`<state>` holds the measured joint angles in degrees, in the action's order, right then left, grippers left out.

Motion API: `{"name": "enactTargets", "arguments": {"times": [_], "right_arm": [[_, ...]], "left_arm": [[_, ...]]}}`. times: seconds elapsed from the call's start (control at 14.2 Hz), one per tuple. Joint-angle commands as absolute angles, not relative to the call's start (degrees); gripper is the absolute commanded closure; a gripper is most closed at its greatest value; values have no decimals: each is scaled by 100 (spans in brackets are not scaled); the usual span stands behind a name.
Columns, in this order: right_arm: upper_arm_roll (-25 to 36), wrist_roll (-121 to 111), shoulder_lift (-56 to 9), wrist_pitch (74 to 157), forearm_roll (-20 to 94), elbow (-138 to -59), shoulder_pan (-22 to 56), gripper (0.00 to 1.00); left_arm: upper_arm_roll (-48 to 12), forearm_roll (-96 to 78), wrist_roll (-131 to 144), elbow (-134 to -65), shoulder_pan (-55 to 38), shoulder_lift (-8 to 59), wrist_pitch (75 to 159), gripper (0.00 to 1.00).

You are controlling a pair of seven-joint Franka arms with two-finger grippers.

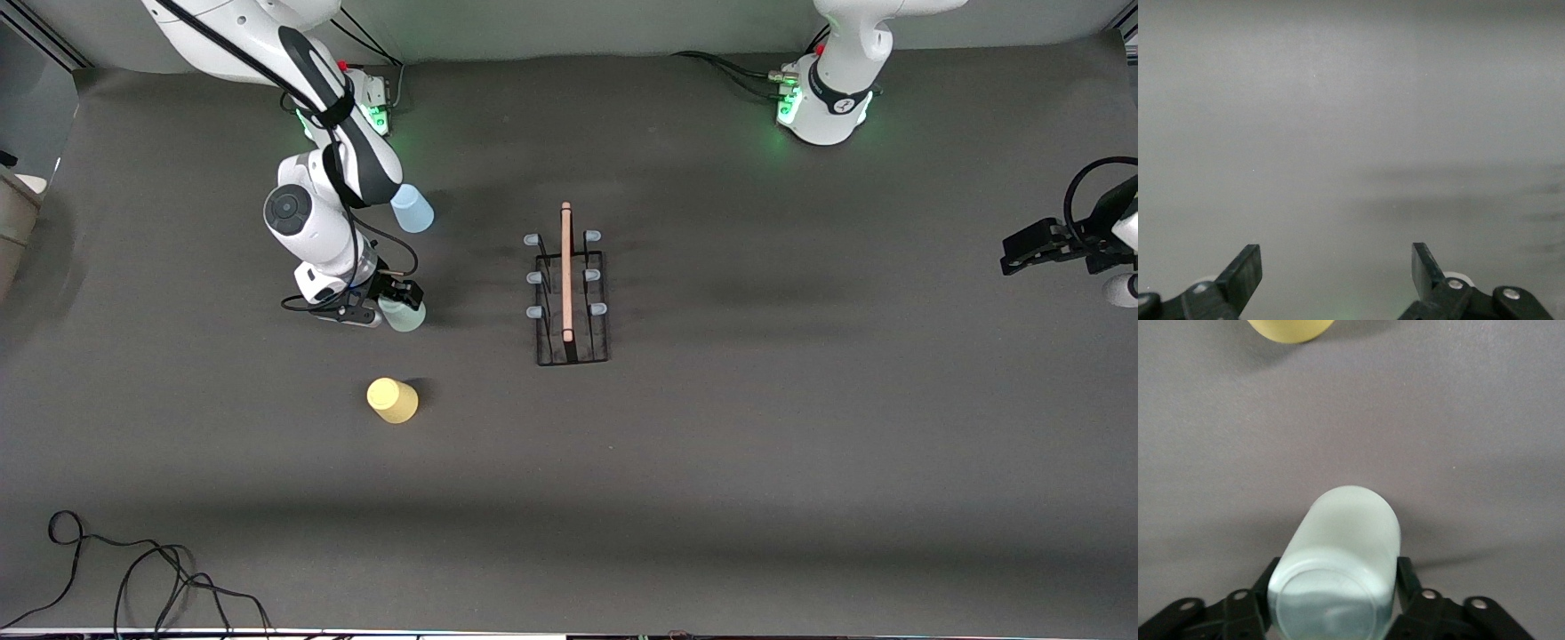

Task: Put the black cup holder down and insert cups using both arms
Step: 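Grasp the pale green cup with the right gripper and lift it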

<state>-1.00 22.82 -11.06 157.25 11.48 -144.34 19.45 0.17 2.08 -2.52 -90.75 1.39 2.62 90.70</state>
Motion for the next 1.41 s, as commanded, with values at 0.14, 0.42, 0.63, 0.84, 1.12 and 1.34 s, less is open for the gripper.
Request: {"name": "enactTargets", "arguments": {"times": [0.14, 0.42, 0.63, 0.84, 1.12, 1.34], "right_arm": [[-53, 2556, -415, 14892, 1371, -14222, 2039, 100], [-106, 3609, 175, 13512, 1380, -13669, 2274, 100], [-106, 4856, 229, 12992, 1380, -13107, 2906, 100], [-105, 5964, 106, 12937, 1371, -12640, 3557, 100], [-97, 6819, -114, 12972, 1283, -12367, 4156, 100], [-97, 7022, -149, 12990, 1231, -12384, 4315, 100]], "left_arm": [[-9, 202, -352, -9132, 176, 325, 9369, 0], [-17, 115, -273, -9070, 264, 334, 9352, 0], [-26, 62, -272, -9097, 229, 378, 9352, 0], [-88, -17, -237, -9158, 132, 326, 9369, 0], [-70, -141, -237, -9141, 167, 281, 9422, 0], [-70, -27, -246, -9141, 158, 334, 9369, 0]]}}
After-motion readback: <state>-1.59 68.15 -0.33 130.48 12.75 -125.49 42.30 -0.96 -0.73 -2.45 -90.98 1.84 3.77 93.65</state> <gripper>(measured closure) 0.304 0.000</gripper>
